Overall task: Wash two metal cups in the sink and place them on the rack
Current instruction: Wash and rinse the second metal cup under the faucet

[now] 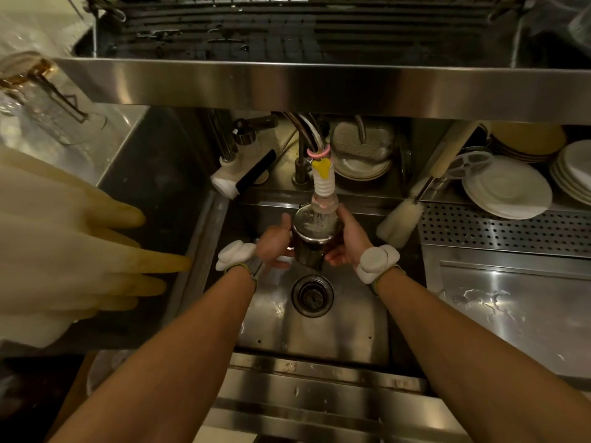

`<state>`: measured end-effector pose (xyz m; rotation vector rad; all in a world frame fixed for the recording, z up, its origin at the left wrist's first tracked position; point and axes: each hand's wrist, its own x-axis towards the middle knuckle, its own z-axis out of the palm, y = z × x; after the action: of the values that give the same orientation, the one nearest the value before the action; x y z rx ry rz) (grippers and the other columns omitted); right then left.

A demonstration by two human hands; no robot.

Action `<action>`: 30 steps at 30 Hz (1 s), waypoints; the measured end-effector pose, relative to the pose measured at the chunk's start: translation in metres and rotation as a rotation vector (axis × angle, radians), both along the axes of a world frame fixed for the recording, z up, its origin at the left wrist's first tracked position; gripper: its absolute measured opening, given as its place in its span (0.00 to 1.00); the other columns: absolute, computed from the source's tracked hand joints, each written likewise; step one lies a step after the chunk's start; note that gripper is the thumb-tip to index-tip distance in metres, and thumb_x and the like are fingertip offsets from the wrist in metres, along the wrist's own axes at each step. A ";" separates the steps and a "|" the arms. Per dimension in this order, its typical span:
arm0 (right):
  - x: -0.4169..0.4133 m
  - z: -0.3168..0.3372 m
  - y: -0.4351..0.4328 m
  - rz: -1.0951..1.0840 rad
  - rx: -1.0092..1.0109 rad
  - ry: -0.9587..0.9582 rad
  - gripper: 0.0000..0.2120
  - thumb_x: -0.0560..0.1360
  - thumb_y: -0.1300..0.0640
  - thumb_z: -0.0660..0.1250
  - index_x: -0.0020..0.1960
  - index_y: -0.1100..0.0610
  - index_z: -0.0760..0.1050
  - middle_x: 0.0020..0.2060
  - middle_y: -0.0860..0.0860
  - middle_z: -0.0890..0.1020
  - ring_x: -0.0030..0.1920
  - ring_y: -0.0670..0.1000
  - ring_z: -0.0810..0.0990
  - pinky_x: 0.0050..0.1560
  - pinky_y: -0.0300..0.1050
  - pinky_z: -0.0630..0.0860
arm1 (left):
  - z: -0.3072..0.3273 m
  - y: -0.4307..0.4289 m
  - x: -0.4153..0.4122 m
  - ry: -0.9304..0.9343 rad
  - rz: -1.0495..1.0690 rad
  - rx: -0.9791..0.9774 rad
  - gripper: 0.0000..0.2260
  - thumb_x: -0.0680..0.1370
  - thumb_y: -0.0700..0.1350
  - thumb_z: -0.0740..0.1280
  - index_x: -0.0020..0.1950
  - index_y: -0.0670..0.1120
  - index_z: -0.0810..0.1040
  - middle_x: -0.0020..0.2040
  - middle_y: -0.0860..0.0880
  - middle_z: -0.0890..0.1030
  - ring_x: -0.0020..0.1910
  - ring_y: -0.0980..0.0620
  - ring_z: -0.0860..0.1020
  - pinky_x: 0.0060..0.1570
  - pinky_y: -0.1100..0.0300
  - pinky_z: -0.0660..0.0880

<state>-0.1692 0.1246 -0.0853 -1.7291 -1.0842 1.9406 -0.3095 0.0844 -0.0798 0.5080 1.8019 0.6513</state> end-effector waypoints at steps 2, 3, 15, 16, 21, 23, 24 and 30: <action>0.006 -0.002 0.003 -0.021 0.001 0.007 0.35 0.77 0.33 0.47 0.63 0.59 0.74 0.43 0.62 0.80 0.29 0.55 0.75 0.29 0.40 0.72 | 0.000 0.003 0.007 -0.021 -0.001 0.017 0.29 0.81 0.61 0.47 0.63 0.41 0.76 0.54 0.44 0.79 0.49 0.47 0.79 0.38 0.55 0.73; 0.008 -0.003 0.005 -0.022 -0.002 0.010 0.36 0.77 0.33 0.46 0.64 0.59 0.74 0.46 0.63 0.81 0.29 0.55 0.76 0.28 0.39 0.71 | -0.001 0.005 0.008 -0.018 -0.009 0.028 0.29 0.81 0.61 0.47 0.63 0.40 0.75 0.54 0.43 0.79 0.51 0.46 0.79 0.39 0.54 0.74; 0.019 0.000 0.002 -0.068 0.019 0.029 0.32 0.78 0.34 0.48 0.64 0.56 0.73 0.44 0.56 0.81 0.32 0.54 0.77 0.29 0.39 0.71 | -0.001 0.003 0.019 -0.014 -0.063 0.088 0.28 0.81 0.61 0.46 0.67 0.44 0.72 0.57 0.44 0.78 0.51 0.48 0.77 0.43 0.55 0.75; 0.014 0.002 0.002 -0.064 0.023 0.037 0.32 0.78 0.35 0.48 0.63 0.58 0.74 0.42 0.57 0.81 0.31 0.54 0.77 0.28 0.38 0.71 | 0.001 0.002 0.014 -0.007 -0.060 0.093 0.28 0.81 0.61 0.46 0.67 0.44 0.72 0.56 0.44 0.77 0.50 0.49 0.76 0.41 0.56 0.74; -0.007 -0.001 0.005 -0.009 -0.005 0.026 0.35 0.77 0.33 0.48 0.66 0.59 0.72 0.48 0.62 0.81 0.29 0.56 0.78 0.26 0.39 0.74 | -0.005 -0.007 -0.011 -0.004 -0.016 0.111 0.27 0.81 0.61 0.47 0.66 0.45 0.73 0.61 0.44 0.79 0.54 0.45 0.79 0.37 0.59 0.70; -0.008 -0.004 0.004 0.001 -0.030 0.019 0.35 0.76 0.32 0.48 0.69 0.58 0.69 0.55 0.63 0.80 0.32 0.58 0.79 0.26 0.40 0.76 | -0.010 -0.012 -0.013 -0.027 -0.017 0.124 0.25 0.81 0.59 0.48 0.66 0.46 0.73 0.57 0.46 0.79 0.49 0.49 0.79 0.38 0.60 0.70; -0.006 -0.005 0.002 -0.005 -0.036 0.018 0.34 0.77 0.33 0.48 0.69 0.56 0.68 0.57 0.63 0.80 0.34 0.59 0.80 0.27 0.41 0.76 | -0.013 -0.013 -0.012 -0.052 -0.019 0.129 0.24 0.82 0.59 0.48 0.66 0.46 0.74 0.55 0.47 0.78 0.45 0.52 0.78 0.39 0.60 0.71; 0.014 -0.012 0.004 -0.120 -0.078 0.027 0.26 0.77 0.36 0.53 0.67 0.50 0.70 0.60 0.58 0.78 0.51 0.61 0.78 0.37 0.48 0.77 | -0.019 -0.011 0.009 -0.130 -0.070 0.137 0.18 0.82 0.56 0.52 0.63 0.49 0.75 0.54 0.49 0.78 0.45 0.53 0.77 0.44 0.57 0.73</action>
<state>-0.1550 0.1283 -0.0974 -1.7599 -0.8858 1.9495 -0.3002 0.0731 -0.0989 0.6044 1.6180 0.7462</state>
